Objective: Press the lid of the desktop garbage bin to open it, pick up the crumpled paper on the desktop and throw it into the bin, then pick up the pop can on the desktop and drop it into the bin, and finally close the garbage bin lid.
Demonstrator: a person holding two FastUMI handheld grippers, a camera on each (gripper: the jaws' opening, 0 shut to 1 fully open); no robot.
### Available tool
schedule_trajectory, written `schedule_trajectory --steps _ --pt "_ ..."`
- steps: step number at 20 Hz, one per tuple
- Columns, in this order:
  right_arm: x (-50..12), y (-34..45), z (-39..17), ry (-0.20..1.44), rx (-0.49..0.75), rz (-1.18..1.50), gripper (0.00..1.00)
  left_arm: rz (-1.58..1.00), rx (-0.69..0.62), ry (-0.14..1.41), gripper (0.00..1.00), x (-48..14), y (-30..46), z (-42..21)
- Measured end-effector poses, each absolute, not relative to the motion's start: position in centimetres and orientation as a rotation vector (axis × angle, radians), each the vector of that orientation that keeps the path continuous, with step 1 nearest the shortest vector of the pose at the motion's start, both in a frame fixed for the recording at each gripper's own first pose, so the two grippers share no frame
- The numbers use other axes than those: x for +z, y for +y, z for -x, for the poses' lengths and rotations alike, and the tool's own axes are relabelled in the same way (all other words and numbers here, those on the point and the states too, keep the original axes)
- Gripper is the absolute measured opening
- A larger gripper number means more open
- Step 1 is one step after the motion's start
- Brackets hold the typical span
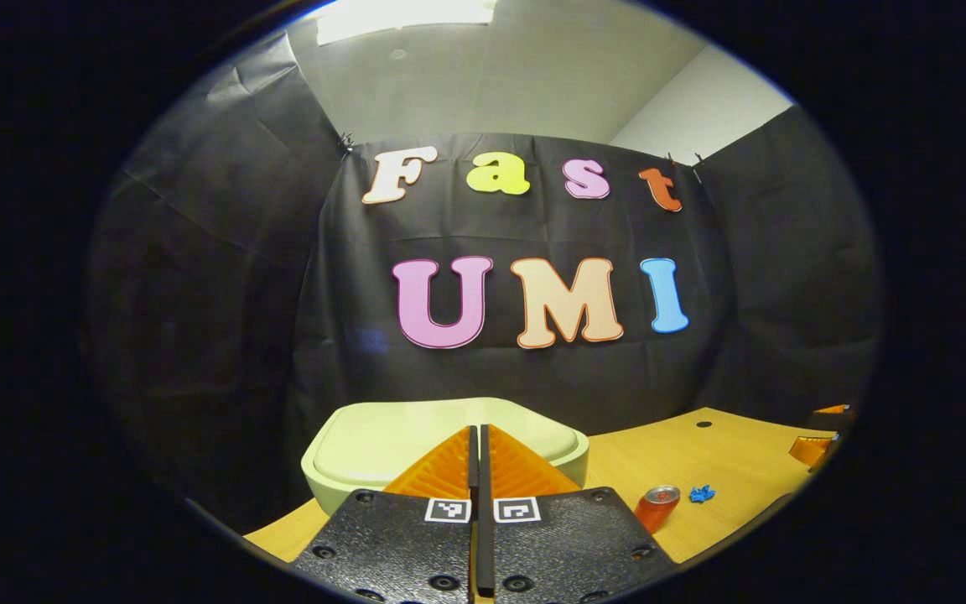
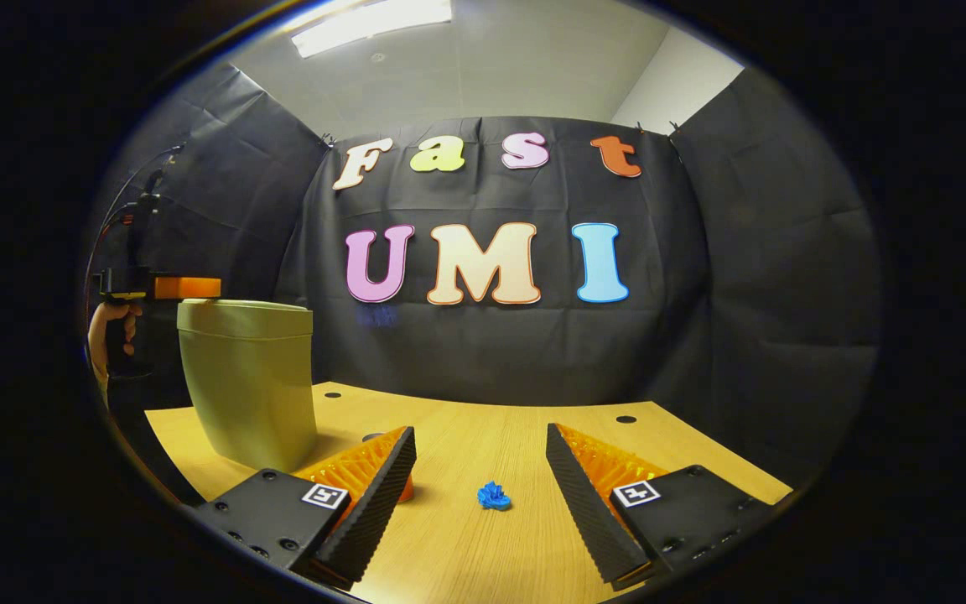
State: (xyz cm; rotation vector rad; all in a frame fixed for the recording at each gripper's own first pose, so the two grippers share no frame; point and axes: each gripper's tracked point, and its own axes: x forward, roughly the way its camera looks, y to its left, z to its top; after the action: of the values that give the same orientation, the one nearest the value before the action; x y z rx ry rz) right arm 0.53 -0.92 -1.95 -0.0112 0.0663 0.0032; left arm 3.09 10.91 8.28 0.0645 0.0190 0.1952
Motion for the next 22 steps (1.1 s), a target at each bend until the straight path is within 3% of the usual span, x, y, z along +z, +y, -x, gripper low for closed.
schedule_trajectory --steps 22 --pt "-2.3 -1.8 -0.7 0.081 -0.014 0.0 0.99 -0.061 0.211 0.035 0.0 8.7 11.2 -3.4"
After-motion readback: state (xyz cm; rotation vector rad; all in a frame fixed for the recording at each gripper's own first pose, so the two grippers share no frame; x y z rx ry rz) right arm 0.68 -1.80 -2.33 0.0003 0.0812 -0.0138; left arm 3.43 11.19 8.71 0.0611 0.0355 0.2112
